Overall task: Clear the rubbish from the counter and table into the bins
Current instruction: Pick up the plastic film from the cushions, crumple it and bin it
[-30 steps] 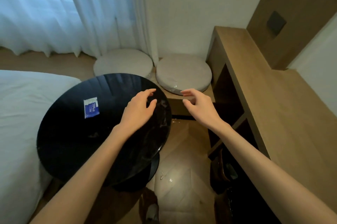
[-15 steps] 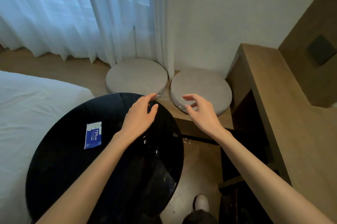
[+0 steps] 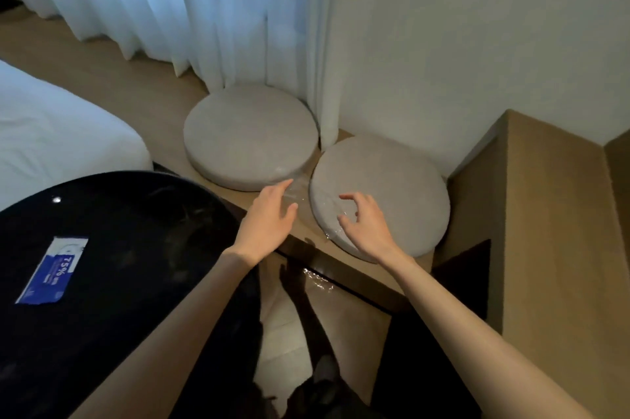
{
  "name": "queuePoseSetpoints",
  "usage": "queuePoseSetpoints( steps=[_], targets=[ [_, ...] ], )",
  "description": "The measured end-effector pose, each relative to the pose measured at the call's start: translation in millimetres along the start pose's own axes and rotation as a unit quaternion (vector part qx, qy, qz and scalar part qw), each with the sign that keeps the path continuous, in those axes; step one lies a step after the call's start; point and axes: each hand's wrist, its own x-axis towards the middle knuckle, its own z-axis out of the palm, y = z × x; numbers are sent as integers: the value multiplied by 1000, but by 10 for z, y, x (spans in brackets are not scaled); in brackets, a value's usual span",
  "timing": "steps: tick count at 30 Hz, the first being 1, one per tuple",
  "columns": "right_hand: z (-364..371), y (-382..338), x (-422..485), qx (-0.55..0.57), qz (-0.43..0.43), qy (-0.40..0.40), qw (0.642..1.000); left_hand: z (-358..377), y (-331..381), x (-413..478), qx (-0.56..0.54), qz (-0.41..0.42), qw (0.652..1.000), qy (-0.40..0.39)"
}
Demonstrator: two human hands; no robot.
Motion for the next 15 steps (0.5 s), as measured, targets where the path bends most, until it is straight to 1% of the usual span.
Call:
queuePoseSetpoints(
  steps=[3,5,7,9,12,15],
  targets=[
    [-63,292,402,10,16,-20,1000,285,98,384,-32,-43,999,-2],
    [-52,433,678,12,23,-25,999,462,79,627,-48,-36,998,6],
    [-16,538,962,14,27,-28,999,620,15,893,-57,-40,998,7],
    [53,625,1237,12,34,-35,999,738,-71,1182,-45,-79,996,5],
    [190,769,1624,-11,48,-46,998,900,-246,1607,-37,-94,995,-8],
    [378,867,2008,-27,63,-73,995,1030,-473,1925,-50,-128,990,-9]
  ],
)
